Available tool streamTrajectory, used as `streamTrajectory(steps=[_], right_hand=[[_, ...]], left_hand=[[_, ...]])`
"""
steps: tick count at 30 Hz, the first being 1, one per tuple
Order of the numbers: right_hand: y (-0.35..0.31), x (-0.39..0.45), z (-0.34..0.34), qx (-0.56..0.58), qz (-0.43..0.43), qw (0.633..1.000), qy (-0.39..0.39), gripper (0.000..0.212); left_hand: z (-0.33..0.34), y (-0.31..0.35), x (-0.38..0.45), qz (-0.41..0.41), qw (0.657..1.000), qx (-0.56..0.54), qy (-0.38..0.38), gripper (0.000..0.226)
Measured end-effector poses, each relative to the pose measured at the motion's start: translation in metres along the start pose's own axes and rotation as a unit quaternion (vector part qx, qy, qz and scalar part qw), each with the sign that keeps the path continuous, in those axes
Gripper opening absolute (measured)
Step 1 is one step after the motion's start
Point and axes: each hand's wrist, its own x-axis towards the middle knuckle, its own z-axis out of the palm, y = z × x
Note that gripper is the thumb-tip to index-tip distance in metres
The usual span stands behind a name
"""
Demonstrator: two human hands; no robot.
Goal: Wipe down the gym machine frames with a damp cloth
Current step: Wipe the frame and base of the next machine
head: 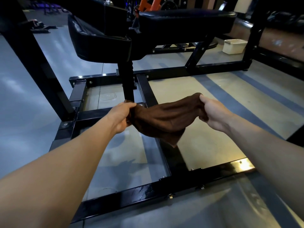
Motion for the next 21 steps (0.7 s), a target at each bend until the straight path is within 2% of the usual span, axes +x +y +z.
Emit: streamTrajectory(steps=[3,5,8,10,12,14,16,17,19,21], right_hand=[[0.001,-0.002,0.000,-0.064,0.007,0.998,-0.016,0.022],[0.003,-0.006,0.000,-0.163,0.011,0.986,-0.020,0.021],[0.009,-0.015,0.004,-0.351,0.057,0.934,-0.040,0.022],[0.012,-0.015,0.005,-0.418,0.069,0.903,-0.074,0.029],[0.009,-0.013,0.007,-0.355,0.049,0.927,-0.115,0.047],[0.001,-0.013,0.011,-0.198,0.034,0.965,-0.168,0.066],[-0.005,-0.013,0.014,-0.122,0.033,0.969,-0.214,0.076],[-0.007,-0.014,0.014,-0.123,0.029,0.964,-0.234,0.070],[-0.010,-0.020,0.016,-0.148,0.022,0.954,-0.259,0.046],[-0.011,-0.020,0.018,-0.148,0.005,0.960,-0.238,0.037]], left_hand=[[0.006,0.004,0.000,0.035,0.999,-0.023,-0.025,0.029],[0.013,0.009,-0.004,0.056,0.997,-0.035,-0.048,0.037],[0.032,0.023,-0.018,0.069,0.991,-0.034,-0.114,0.038],[0.046,0.033,-0.031,0.075,0.984,-0.035,-0.161,0.037],[0.058,0.039,-0.043,0.074,0.976,-0.031,-0.203,0.036],[0.065,0.042,-0.053,0.077,0.968,-0.021,-0.237,0.036],[0.069,0.044,-0.058,0.083,0.964,-0.005,-0.251,0.034],[0.068,0.044,-0.059,0.084,0.965,-0.001,-0.250,0.032],[0.066,0.047,-0.059,0.079,0.967,-0.011,-0.241,0.030],[0.060,0.048,-0.056,0.085,0.970,-0.017,-0.228,0.032]])
